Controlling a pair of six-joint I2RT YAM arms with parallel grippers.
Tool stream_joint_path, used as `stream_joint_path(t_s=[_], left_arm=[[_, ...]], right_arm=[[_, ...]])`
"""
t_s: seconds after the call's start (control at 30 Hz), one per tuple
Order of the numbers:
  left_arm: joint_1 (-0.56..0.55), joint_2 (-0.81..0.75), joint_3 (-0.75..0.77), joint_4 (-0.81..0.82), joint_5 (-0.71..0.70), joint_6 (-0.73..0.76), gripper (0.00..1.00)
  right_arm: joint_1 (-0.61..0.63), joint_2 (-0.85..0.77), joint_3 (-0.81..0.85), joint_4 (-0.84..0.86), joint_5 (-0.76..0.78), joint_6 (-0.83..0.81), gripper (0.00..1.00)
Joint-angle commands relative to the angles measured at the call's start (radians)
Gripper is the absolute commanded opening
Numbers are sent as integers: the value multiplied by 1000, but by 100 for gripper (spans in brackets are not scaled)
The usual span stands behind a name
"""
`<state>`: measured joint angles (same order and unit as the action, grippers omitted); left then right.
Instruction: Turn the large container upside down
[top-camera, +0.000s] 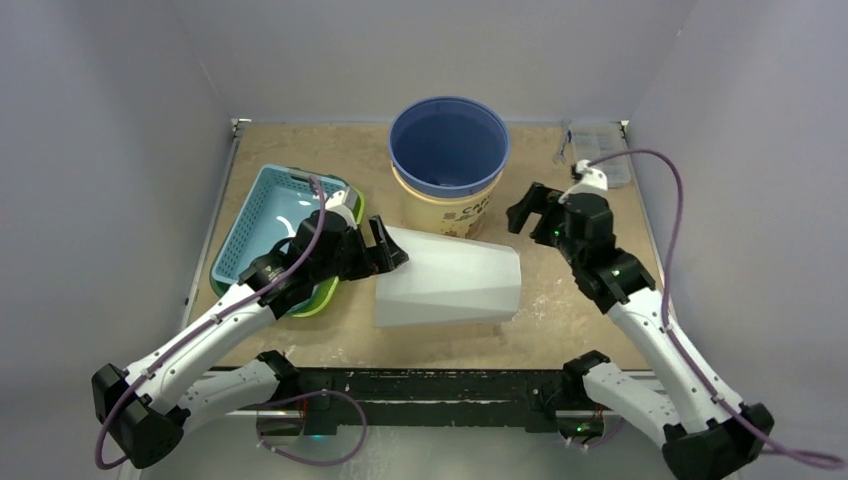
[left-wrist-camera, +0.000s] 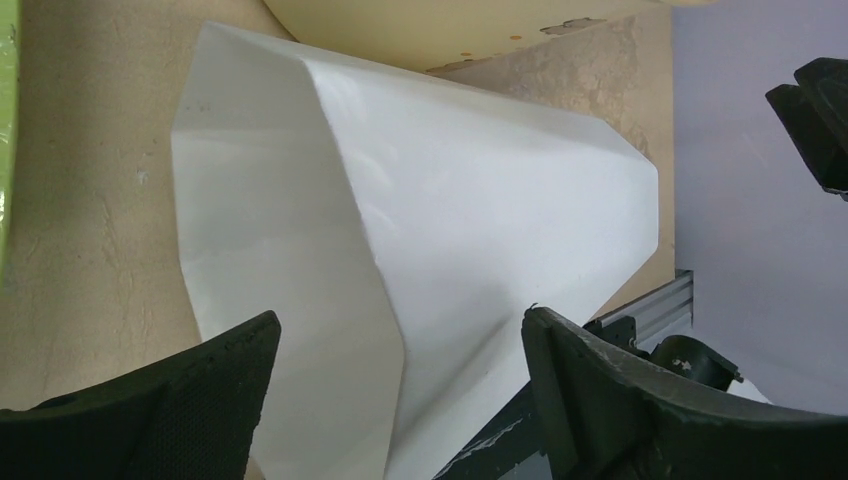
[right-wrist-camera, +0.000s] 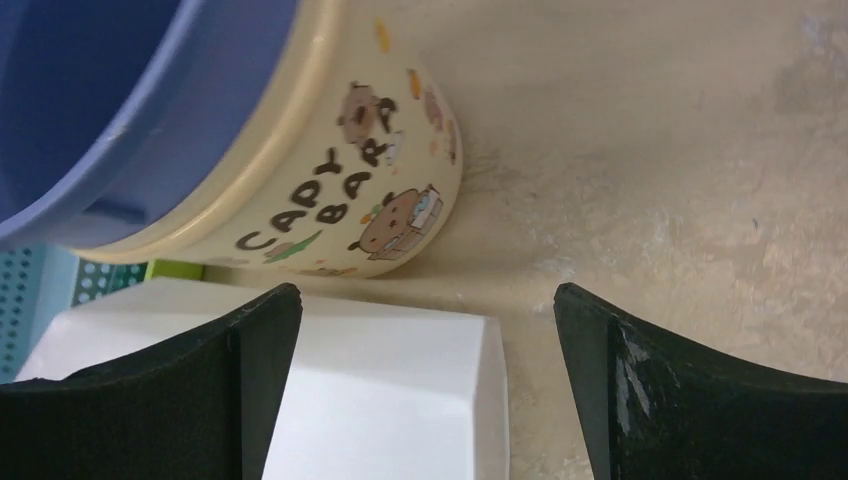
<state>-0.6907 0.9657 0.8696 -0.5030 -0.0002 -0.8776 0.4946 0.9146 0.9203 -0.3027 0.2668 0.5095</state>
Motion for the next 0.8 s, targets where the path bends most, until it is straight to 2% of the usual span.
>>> stream_joint_path(t_s=[0.0, 0.17, 0.33, 0.57, 0.7, 0.77], left_arm=[[-3, -36, 47, -19, 2, 8, 92], [-2, -44, 59, -14, 48, 49, 99], [-2, -36, 57, -48, 67, 74, 99], [-2, -90, 29, 23, 45, 70, 99], [-3, -70, 38, -7, 8, 83, 91], [-3, -65, 35, -28, -20, 88, 83]], right_arm=[[-177, -73, -79, 16, -317, 165, 99], [-261, -66, -144, 41, -447, 252, 99], [-272, -109, -240, 100, -453, 376, 99], [-272, -136, -422, 353, -597, 552, 99], [-272, -127, -455, 403, -604, 581, 99], [-271, -131, -461, 402, -589, 588, 99]])
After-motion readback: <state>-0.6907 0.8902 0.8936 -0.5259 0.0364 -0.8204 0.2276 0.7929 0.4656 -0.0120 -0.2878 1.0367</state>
